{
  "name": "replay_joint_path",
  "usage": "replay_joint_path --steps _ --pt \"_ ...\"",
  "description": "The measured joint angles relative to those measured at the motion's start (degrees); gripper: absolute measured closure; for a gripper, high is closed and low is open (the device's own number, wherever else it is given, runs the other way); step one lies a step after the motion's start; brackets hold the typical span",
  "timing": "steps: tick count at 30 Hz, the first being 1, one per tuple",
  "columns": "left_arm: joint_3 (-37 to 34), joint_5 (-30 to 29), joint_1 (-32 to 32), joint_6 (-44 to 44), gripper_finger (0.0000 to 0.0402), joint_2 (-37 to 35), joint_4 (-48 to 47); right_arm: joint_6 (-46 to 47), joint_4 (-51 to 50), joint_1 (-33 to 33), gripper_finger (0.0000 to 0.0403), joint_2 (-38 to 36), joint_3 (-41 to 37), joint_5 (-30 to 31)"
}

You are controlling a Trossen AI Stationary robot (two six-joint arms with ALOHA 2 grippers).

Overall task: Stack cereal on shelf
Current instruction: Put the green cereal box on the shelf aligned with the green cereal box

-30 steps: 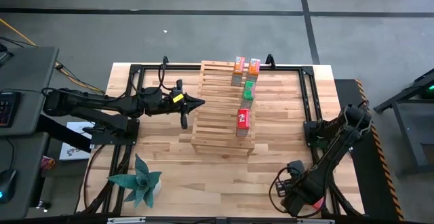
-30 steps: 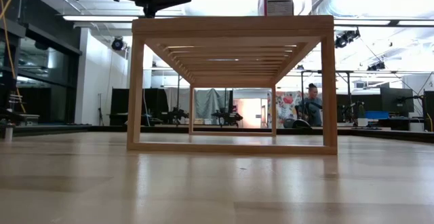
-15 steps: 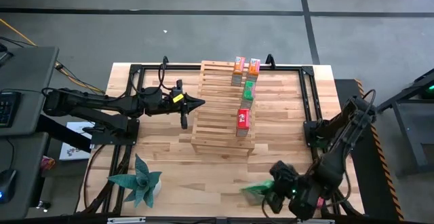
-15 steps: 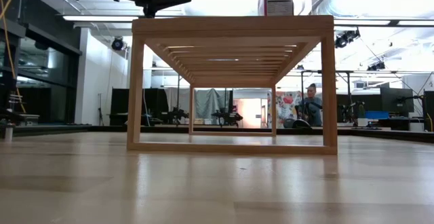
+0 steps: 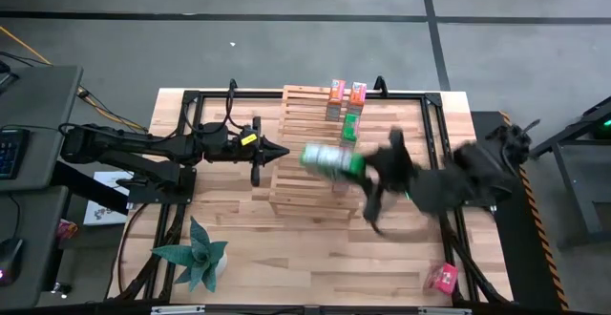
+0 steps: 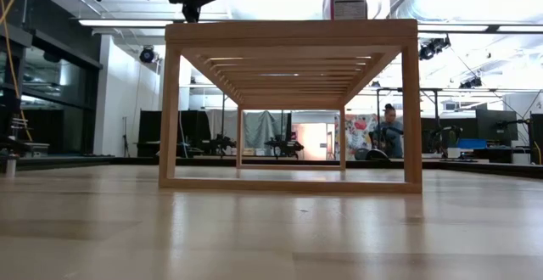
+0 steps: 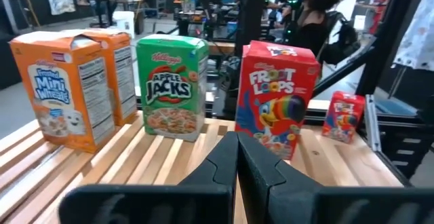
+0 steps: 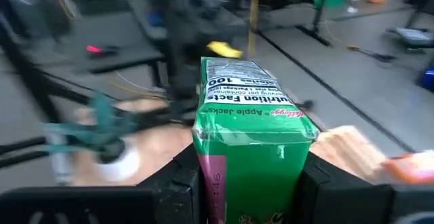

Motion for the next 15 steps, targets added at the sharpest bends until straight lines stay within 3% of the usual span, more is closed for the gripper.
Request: replay_joint_path --steps 8,15 --pt "0.0 0.1 0.0 -1.0 0.0401 0.0 0.3 -10.9 -6.3 -17.9 0.0285 0.2 2.7 -11.8" --pt "0.0 0.2 0.0 -2.3 0.0402 0.0 0.5 -20.0 -10.4 -28.0 0.0284 3.4 2.7 -19.4"
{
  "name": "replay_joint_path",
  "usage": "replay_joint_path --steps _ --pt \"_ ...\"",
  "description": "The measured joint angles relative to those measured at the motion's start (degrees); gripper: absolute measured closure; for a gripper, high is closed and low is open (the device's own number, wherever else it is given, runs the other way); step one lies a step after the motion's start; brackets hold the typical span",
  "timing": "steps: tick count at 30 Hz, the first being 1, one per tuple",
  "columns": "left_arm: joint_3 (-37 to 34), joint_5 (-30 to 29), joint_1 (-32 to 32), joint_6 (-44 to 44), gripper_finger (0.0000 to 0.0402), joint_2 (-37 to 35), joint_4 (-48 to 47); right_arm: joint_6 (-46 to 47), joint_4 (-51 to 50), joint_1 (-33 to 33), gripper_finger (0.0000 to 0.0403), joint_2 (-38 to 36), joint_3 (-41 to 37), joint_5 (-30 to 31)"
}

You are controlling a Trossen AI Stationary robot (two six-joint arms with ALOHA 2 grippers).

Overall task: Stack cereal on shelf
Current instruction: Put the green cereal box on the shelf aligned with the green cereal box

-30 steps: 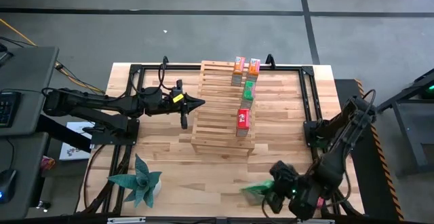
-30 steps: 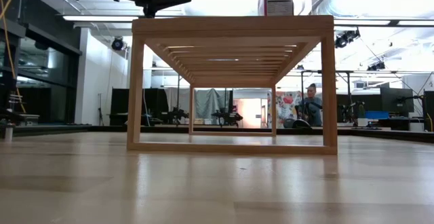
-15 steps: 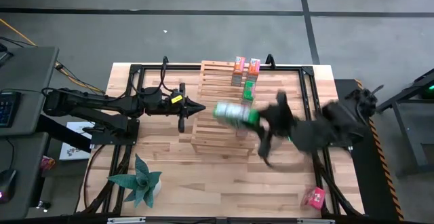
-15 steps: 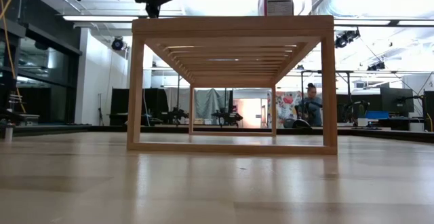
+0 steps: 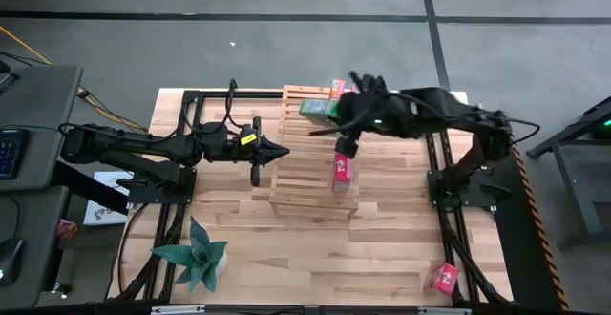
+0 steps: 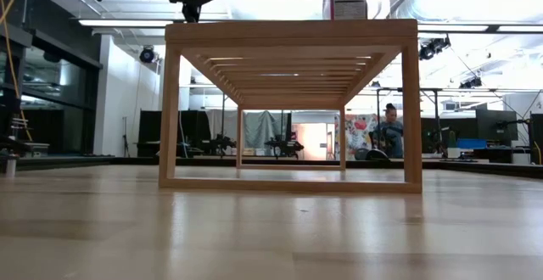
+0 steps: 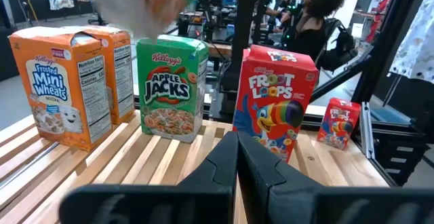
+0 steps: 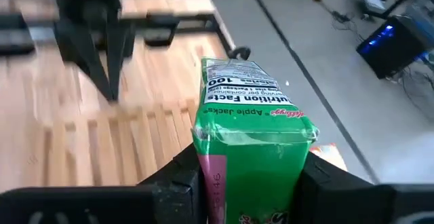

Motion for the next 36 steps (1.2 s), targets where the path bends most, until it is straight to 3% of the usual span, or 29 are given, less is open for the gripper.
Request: replay_joint_path --steps 6,15,19,36 --pt "0.0 0.0 0.0 0.0 0.0402 0.0 1.8 -9.8 -1.5 -3.9 0.0284 5.5 1.6 -1.4" --pt "0.0 0.0 0.0 1.4 0.0402 0.0 2.3 -10.2 -13.4 -5.4 0.0284 15.9 12.9 -4.5" --pt "0.0 0.0 0.0 1.4 0.0402 0.0 2.2 -10.0 -15.9 -5.6 0.0284 16.7 10.0 -4.8" --pt "0.0 0.0 0.0 1.4 0.0402 0.0 2.0 -4.0 -17.4 -6.6 0.0283 17.1 10.4 -11.7"
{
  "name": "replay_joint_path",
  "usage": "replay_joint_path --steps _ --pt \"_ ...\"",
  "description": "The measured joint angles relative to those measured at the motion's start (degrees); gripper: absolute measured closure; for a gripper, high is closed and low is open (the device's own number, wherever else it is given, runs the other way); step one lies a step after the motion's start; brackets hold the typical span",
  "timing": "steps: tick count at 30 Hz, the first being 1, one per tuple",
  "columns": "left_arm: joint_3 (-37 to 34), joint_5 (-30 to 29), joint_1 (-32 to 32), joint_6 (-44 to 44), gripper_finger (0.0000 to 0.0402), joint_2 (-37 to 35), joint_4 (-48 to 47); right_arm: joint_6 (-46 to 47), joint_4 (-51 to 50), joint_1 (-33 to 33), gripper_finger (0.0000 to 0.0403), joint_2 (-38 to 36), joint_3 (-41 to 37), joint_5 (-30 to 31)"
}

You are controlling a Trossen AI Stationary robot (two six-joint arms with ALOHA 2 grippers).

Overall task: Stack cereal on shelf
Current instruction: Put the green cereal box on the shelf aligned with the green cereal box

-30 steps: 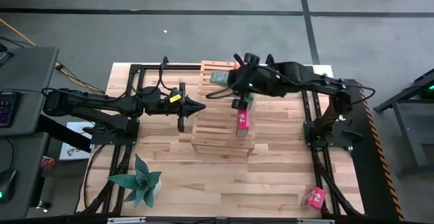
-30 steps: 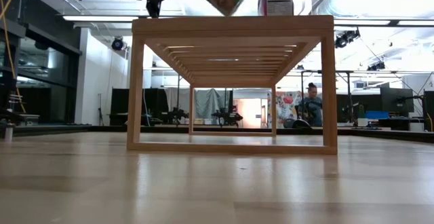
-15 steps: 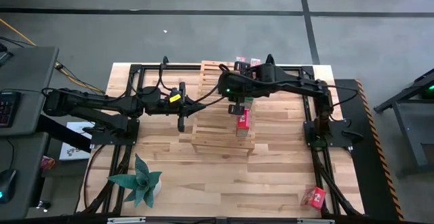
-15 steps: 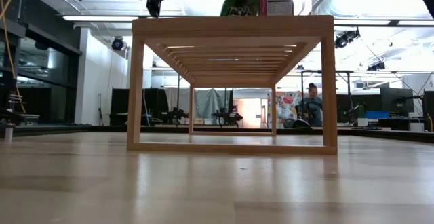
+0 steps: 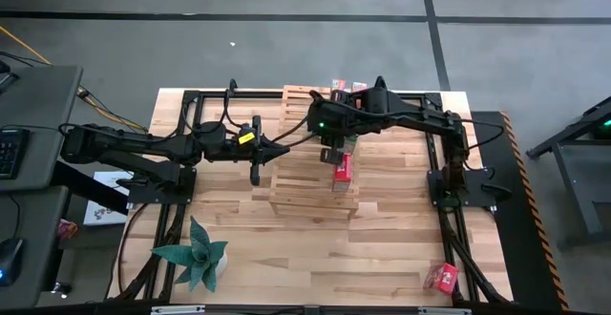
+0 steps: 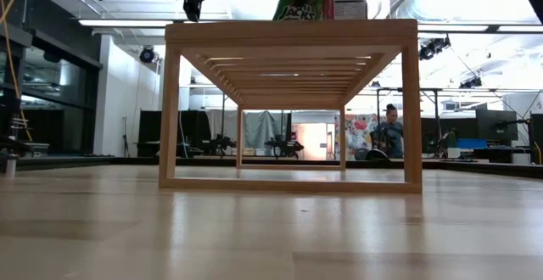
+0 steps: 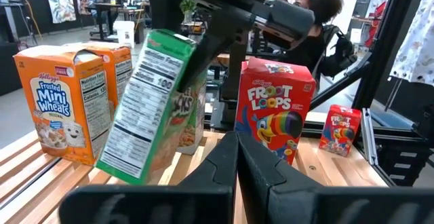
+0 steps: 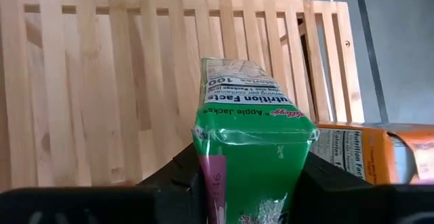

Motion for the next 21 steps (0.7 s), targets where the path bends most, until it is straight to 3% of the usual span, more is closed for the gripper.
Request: replay_joint_path --steps 21 --pt "0.0 0.0 0.0 0.0 0.0402 0.0 -1.1 5.7 0.0 -3.8 0.0283 0.0 -0.1 -3.4"
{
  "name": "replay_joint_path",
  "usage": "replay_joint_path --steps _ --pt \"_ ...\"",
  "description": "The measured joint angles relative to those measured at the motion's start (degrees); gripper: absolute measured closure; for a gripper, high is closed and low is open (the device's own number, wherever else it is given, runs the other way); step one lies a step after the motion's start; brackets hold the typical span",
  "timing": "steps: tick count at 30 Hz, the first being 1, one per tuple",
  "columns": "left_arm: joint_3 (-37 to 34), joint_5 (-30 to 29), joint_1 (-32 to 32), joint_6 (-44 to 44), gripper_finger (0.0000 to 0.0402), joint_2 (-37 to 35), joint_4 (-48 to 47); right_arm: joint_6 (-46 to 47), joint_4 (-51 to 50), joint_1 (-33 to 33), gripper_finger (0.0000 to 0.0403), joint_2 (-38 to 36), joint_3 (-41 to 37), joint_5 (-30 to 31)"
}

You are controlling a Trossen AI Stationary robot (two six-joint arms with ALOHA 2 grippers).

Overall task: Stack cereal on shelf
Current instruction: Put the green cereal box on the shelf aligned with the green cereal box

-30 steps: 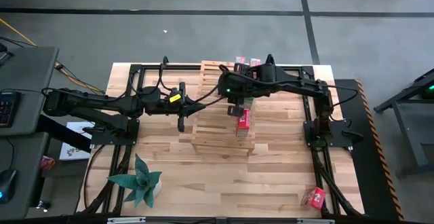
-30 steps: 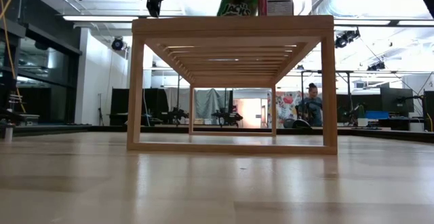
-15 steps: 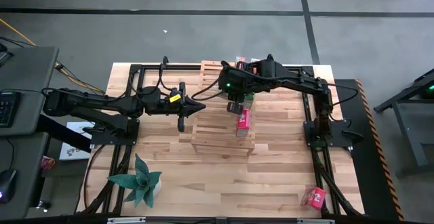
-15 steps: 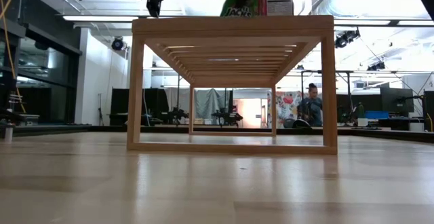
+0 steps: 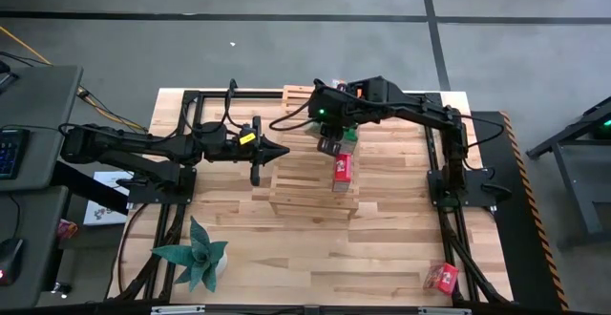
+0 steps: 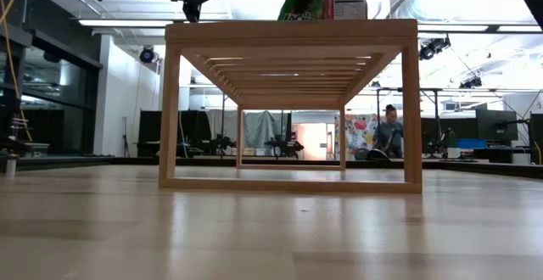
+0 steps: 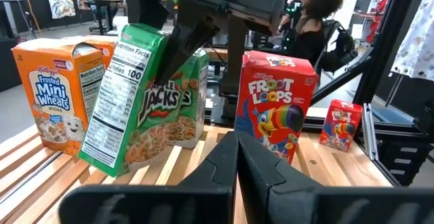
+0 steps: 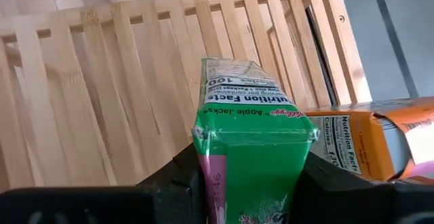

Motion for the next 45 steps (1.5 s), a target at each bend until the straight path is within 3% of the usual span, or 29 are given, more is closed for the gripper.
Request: replay_joint_path --steps 4,11,15,29,37,42,45 --pt "0.0 0.0 0.0 0.0 0.0402 0.0 0.0 0.7 0.0 -0.4 0.0269 0.0 0.0 -1.1" --pt "0.0 0.0 0.0 0.0 0.0401 0.0 -0.1 1.3 0.0 -0.4 0.0180 0.0 0.0 -1.0" --pt "0.0 0.0 0.0 0.0 0.0402 0.0 -0.1 0.0 1.2 -0.4 0.0150 0.0 0.0 -0.4" --pt "0.0 0.0 0.0 0.1 0.0402 0.0 -0.1 -4.6 5.3 -0.4 0.0146 0.0 0.5 2.2" --pt "0.0 -0.4 0.0 0.1 0.0402 0.0 -0.1 -5.4 5.6 -0.3 0.0146 -0.2 2.4 -1.4" --pt "0.0 -7.2 0.0 2.2 0.0402 0.0 0.2 -5.7 3.9 -0.4 0.0147 -1.5 2.4 0.9" --pt "0.0 -14.9 0.0 3.1 0.0402 0.1 -0.1 -4.9 3.2 -0.5 0.0160 -1.5 2.4 7.4"
